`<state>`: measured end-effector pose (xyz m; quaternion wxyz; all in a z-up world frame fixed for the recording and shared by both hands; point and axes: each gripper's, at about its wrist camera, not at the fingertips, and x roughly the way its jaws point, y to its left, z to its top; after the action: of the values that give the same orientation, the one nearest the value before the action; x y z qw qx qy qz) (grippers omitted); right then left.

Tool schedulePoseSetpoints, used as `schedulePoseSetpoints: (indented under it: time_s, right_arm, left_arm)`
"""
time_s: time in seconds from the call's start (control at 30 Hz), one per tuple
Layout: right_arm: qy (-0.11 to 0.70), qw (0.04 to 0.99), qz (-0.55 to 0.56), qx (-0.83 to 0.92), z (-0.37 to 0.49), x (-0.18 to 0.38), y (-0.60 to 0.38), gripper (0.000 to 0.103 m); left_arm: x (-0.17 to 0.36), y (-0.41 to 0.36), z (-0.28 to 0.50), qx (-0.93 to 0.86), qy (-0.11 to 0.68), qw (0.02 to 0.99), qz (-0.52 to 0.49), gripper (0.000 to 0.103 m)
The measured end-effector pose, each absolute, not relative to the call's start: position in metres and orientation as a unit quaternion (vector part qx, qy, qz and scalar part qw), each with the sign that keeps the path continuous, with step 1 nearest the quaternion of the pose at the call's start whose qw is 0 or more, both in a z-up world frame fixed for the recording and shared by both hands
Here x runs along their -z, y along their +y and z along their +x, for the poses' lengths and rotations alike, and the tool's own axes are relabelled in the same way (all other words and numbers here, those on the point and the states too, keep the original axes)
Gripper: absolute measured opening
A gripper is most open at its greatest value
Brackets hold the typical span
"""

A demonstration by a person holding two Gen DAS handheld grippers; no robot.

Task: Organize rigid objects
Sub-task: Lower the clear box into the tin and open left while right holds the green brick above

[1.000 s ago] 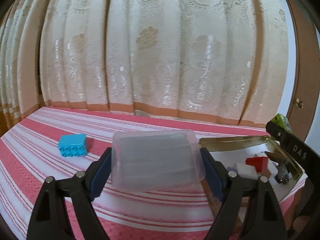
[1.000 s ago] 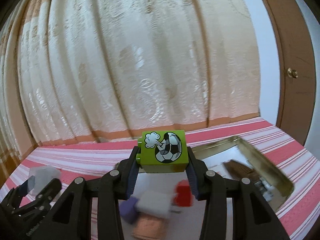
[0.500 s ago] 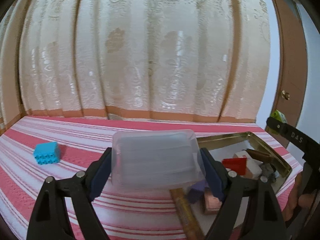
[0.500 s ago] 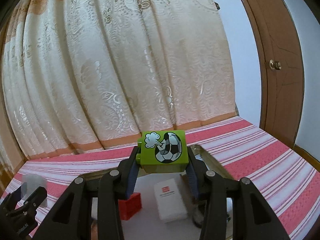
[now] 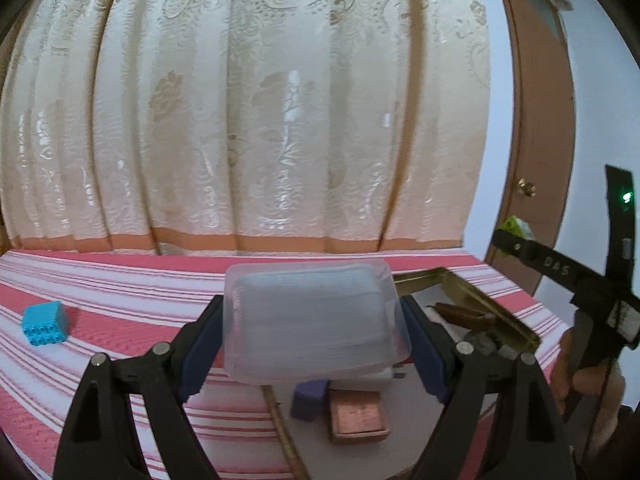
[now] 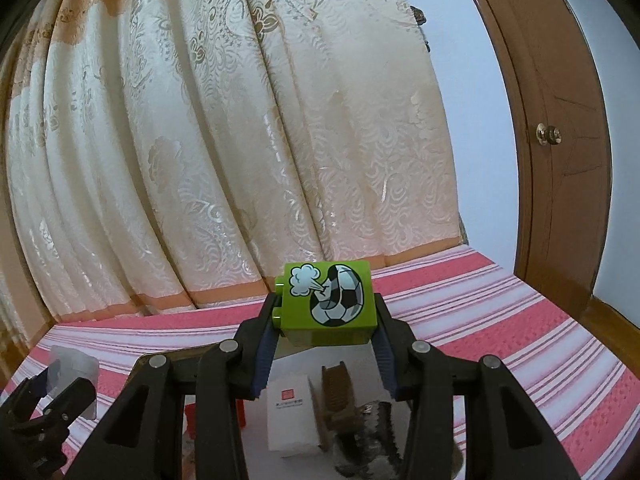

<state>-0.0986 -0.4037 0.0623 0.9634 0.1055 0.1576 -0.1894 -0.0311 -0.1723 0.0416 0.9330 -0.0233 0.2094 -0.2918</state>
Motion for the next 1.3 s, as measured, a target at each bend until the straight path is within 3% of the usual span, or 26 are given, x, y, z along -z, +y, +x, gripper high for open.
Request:
schedulePoseSetpoints:
  time_s: [1.3]
  right_arm:
    - [0.153,0.956,0.132,0.211,-0.108,-0.069,-0.454,0.046]
  left_arm:
    - [-0.06,-0.163,0.012,0.27,0.206,0.938,-0.066,0.084]
